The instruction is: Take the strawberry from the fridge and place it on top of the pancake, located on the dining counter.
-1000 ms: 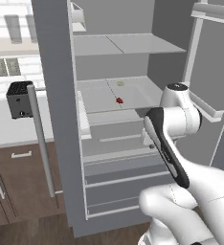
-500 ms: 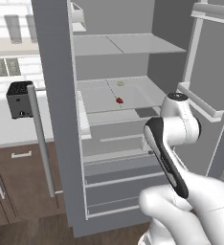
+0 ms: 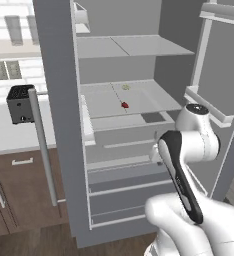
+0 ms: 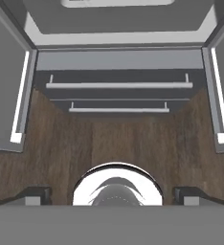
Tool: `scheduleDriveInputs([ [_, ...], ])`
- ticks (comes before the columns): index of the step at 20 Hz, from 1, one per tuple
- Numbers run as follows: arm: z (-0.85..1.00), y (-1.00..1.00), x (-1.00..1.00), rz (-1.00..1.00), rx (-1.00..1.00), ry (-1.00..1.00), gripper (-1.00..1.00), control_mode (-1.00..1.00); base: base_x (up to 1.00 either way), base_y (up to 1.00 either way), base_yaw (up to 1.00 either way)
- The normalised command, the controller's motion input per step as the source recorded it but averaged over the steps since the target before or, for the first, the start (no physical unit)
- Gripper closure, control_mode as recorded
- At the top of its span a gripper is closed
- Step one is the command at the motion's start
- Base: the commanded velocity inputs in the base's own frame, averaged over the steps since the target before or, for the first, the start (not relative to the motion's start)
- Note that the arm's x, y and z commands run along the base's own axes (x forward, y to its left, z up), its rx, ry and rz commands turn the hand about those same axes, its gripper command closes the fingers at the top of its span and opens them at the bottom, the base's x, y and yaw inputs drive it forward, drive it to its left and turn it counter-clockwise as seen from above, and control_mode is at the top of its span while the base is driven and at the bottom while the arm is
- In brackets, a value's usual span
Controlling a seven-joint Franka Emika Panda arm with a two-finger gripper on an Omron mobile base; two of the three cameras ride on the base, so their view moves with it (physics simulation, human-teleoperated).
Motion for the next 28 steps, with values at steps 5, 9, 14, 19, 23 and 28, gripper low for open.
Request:
scheduleDriveInputs([
  [5,-0.27,0.0,0.0,0.0,-0.04,0.04,-1.0,-1.0,0.0,0.0,0.0],
  [9,0.0,0.0,0.0,0.0,0.0,0.0,-1.0,-1.0,0.0,0.0,0.0],
  [14,0.0,0.0,0.0,0.0,0.0,0.0,-1.0,-1.0,0.0,0.0,0.0],
  [19,0.0,0.0,0.0,0.0,0.0,0.0,-1.0,-1.0,0.0,0.0,0.0],
  [23,0.0,0.0,0.0,0.0,0.0,0.0,-1.0,1.0,0.07,0.0,0.0],
  [28,0.0,0.0,0.0,0.0,0.0,0.0,-1.0,1.0,0.47,0.02,0.0],
])
